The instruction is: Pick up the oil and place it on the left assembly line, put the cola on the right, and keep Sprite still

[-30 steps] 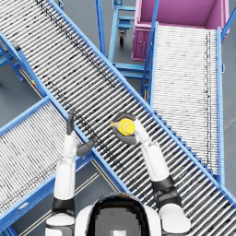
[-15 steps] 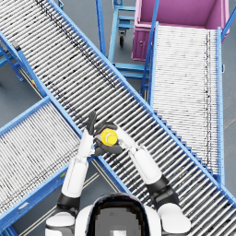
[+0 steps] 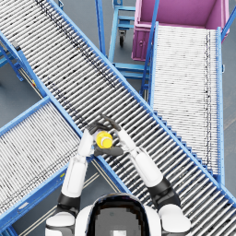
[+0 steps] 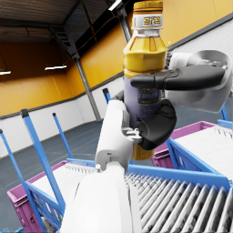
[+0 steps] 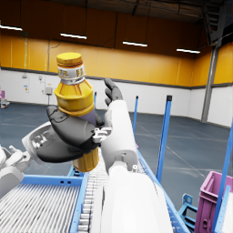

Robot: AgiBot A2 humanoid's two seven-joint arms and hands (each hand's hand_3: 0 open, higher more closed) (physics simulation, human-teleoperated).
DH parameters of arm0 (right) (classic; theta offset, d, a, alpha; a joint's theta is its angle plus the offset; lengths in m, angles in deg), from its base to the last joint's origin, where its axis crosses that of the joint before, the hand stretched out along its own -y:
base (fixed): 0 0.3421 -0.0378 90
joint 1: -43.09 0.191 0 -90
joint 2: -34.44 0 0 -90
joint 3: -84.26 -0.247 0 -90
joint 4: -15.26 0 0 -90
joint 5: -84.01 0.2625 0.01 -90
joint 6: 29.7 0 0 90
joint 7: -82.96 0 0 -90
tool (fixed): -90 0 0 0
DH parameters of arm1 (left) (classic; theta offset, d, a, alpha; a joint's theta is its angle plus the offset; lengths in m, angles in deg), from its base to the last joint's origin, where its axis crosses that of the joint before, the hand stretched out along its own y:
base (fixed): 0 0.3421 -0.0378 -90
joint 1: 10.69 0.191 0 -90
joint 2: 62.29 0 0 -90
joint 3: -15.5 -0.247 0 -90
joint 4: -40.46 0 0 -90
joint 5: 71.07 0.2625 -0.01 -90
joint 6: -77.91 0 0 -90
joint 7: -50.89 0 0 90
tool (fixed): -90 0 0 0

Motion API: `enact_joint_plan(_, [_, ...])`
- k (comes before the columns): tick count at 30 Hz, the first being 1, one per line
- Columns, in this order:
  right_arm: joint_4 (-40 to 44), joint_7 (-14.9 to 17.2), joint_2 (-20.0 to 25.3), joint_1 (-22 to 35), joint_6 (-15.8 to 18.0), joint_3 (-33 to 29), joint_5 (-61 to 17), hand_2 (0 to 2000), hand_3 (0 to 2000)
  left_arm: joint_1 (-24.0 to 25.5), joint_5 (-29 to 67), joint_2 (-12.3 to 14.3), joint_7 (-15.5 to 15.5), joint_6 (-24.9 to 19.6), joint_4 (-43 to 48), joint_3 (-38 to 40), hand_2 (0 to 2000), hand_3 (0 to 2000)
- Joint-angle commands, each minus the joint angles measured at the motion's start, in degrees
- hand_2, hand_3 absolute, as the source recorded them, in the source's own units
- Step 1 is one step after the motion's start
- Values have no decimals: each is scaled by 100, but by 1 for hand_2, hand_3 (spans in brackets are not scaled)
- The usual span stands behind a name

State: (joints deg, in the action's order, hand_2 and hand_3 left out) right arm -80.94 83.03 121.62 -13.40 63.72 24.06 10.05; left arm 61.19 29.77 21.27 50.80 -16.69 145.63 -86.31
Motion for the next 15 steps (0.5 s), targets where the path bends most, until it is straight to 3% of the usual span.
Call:
enact_joint_plan(1, [-378, -2, -155, -243, -69, -499, 2, 0, 0, 141, 0, -9, 2, 13, -125, 1142, 2000, 2000])
enact_joint_plan(5, [-394, -6, -114, -268, -270, -435, 6, 0, 0, 557, 1, 136, 21, 66, -427, 2416, 2000, 2000])
enact_joint_plan(15, [-146, -7, 136, -155, -339, -242, 7, 0, 0, 703, -1, 118, 17, 60, -1921, 4359, 2000, 2000])
